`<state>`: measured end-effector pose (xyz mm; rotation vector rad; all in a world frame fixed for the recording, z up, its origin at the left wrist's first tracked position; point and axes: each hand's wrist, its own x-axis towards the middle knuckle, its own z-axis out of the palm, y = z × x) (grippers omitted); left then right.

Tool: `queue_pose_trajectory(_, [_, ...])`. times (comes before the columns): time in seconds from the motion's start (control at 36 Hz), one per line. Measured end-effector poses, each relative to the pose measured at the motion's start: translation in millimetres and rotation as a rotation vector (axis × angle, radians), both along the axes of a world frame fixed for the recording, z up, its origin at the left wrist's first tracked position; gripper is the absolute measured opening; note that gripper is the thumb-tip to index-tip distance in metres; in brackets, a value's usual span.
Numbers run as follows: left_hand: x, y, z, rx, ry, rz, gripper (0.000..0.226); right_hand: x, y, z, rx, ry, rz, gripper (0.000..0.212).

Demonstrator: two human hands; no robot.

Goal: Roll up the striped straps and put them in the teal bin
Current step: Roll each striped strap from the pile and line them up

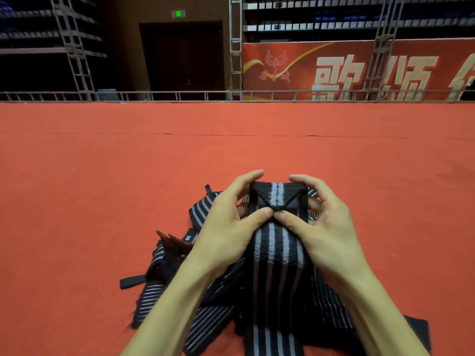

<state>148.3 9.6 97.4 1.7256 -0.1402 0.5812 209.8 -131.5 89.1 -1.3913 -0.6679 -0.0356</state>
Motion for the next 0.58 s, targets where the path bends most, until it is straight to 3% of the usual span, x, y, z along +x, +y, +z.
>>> queue_pose_trajectory(0.08, [0.4,3.9,0.7,-0.076,-0.058,-0.002,0.051,-3.7,0.9,2.0,0.029,0.076,0.069,0.054])
queue_pose_trajectory(0.31, [0.6,9.3,0.5,0.166,-0.276,0.126,0.046,-12.1,-3.5,11.0,0.103,0.232,0.302,0.067])
queue_pose_trajectory(0.47, [0.9,4.5,-1.3,0.164,-0.334,0.109,0.050,-10.8,4.8,5.0,0.165,0.113,0.182,0.022])
queue_pose_trajectory(0.58, [2.8,3.7,-2.7,0.140,-0.295,0.067,0.054,-8.5,5.4,2.5,0.160,0.053,0.148,0.014])
